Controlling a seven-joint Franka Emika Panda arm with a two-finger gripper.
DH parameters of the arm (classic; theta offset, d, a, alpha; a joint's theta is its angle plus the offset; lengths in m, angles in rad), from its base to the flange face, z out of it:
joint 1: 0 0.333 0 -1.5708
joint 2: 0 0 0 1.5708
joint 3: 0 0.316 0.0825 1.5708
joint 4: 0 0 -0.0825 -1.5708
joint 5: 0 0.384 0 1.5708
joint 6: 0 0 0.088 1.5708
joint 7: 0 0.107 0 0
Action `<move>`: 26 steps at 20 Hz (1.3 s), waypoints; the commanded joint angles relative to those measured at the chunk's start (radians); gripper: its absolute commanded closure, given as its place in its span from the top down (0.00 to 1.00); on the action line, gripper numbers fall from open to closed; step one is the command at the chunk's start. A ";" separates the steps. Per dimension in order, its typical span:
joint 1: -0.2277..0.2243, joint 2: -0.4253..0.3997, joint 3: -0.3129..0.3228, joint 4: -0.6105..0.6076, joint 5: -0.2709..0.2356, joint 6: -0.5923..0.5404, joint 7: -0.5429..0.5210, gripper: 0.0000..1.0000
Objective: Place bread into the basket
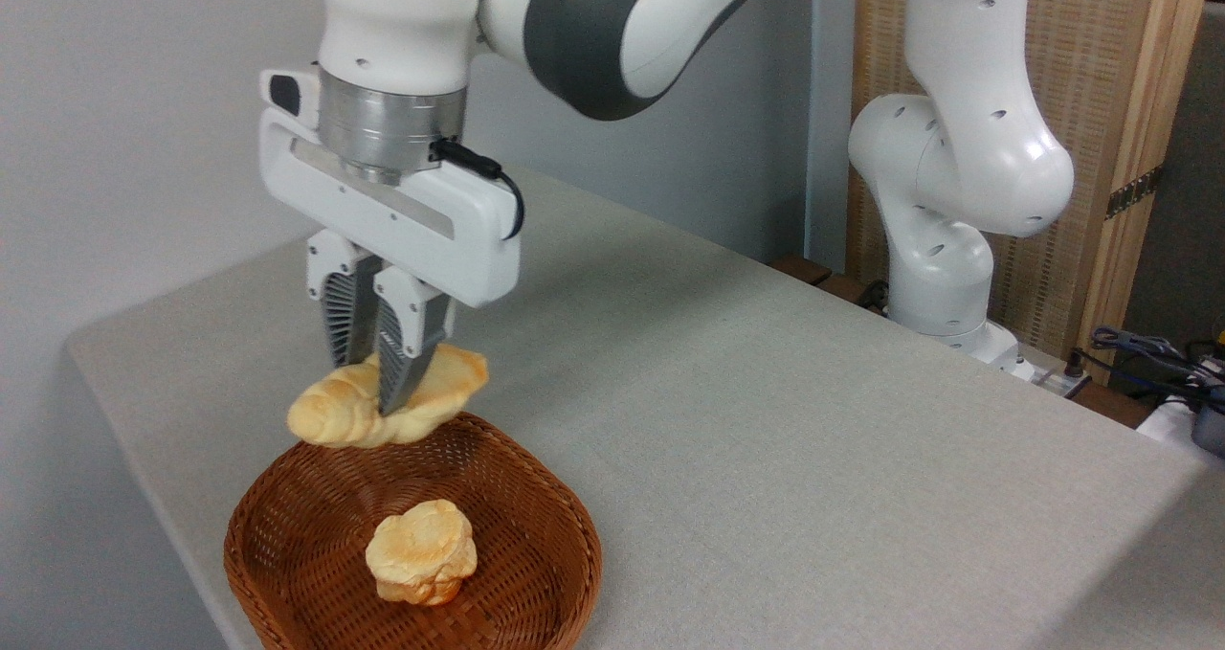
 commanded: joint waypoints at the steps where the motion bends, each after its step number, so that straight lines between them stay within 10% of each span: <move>1: -0.013 0.030 -0.027 0.018 -0.009 0.041 -0.077 1.00; 12: -0.009 0.014 -0.017 0.061 -0.009 -0.026 -0.100 1.00; 16: -0.002 -0.094 0.014 0.076 0.000 -0.301 0.153 1.00; 20: -0.004 -0.127 -0.001 0.081 0.188 -0.497 0.351 1.00; 26: -0.002 -0.110 -0.009 0.117 0.209 -0.519 0.351 1.00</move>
